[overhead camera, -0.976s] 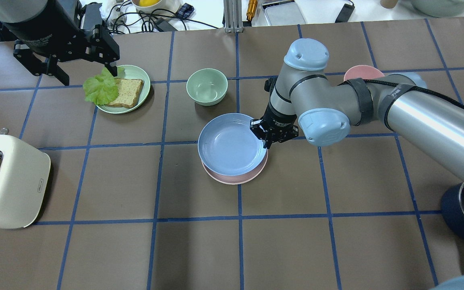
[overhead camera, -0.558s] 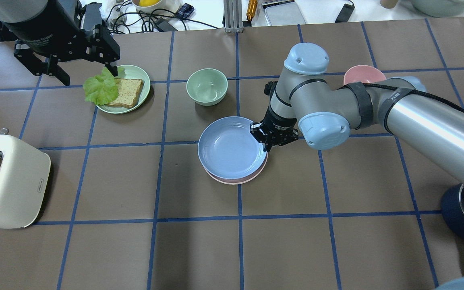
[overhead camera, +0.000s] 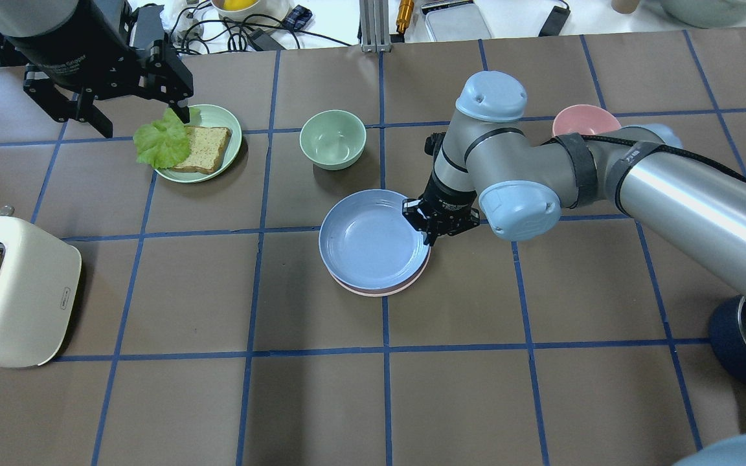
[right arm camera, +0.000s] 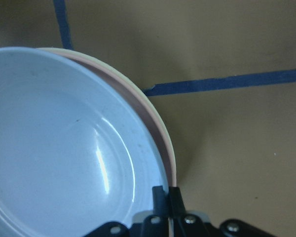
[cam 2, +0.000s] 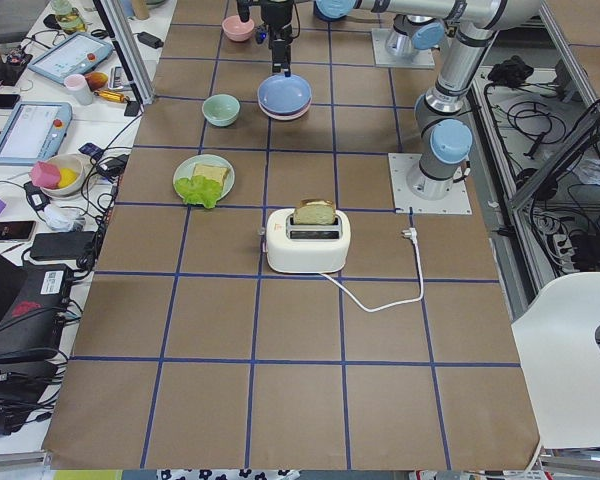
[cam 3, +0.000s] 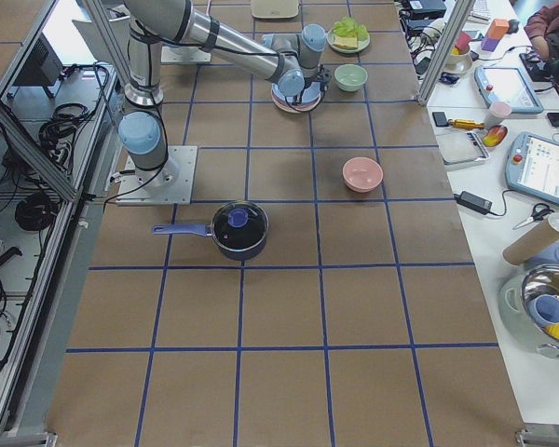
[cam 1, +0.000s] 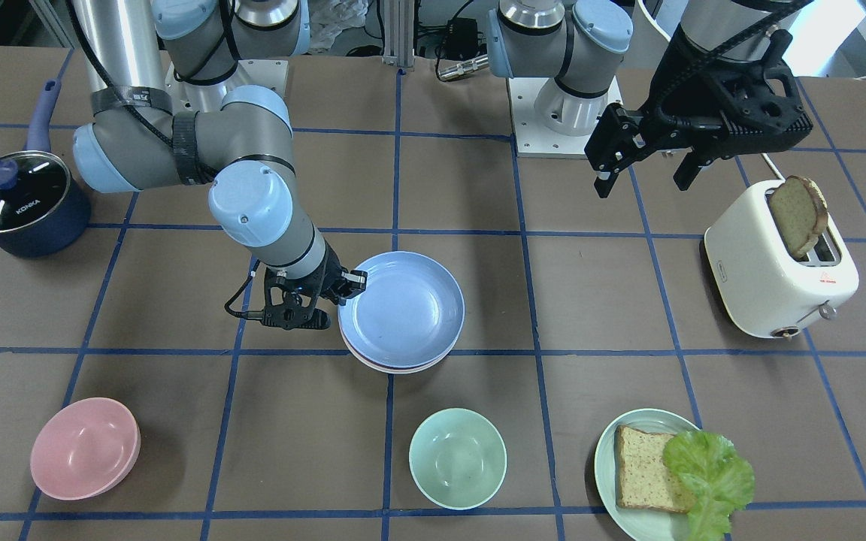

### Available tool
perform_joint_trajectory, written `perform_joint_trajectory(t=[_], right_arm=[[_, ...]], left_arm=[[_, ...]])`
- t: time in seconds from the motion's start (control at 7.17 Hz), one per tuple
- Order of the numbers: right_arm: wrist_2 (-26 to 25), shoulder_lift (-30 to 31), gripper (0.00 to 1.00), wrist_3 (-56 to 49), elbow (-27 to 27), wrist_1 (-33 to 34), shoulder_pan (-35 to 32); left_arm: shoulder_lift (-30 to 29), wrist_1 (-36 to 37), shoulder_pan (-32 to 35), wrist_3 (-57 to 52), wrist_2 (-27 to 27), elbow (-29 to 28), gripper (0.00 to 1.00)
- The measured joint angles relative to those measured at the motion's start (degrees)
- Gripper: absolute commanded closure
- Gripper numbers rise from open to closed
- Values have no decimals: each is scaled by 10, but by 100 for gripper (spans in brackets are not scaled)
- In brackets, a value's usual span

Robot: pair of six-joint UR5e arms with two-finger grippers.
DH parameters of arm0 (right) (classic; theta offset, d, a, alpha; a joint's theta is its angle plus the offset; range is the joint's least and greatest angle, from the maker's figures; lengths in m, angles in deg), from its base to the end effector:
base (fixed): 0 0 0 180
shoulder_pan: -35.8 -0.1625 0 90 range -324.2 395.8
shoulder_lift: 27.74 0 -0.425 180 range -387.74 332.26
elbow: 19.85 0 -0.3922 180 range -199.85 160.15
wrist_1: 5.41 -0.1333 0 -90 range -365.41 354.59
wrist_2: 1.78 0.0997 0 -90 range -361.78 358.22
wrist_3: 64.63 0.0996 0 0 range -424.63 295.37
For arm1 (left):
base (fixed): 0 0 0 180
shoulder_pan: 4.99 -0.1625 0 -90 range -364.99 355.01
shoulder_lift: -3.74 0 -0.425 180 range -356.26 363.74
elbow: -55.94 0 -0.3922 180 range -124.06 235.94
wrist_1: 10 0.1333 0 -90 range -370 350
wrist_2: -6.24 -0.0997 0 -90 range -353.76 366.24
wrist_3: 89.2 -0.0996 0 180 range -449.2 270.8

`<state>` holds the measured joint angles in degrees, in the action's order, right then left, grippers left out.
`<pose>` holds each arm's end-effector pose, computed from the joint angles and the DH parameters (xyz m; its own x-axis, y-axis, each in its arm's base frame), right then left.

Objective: Stack three plates with pink and blue
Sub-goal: 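Lower the light-blue plate onto the pink plate with the right gripper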

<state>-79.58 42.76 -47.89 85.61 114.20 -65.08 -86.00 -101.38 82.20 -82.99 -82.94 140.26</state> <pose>0.2560 -0.5144 0.2322 -0.9769 0.1235 -0.1746 0.0976 0.9839 0.1499 -0.1103 -0.5015 0.5367 -0.9876 -0.1553 0.0228 -0.1566 0.9846 -0.0775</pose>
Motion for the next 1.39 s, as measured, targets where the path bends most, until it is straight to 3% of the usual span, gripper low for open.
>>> perform_joint_trajectory(t=[0.56,1.39], right_arm=[[-2,-16,100,1,0,36,1],[-1,-9,100,9,3,33,0]], left_arm=[[0,1,0,0,1,0,0],[1,2,0,0,0,0,0]])
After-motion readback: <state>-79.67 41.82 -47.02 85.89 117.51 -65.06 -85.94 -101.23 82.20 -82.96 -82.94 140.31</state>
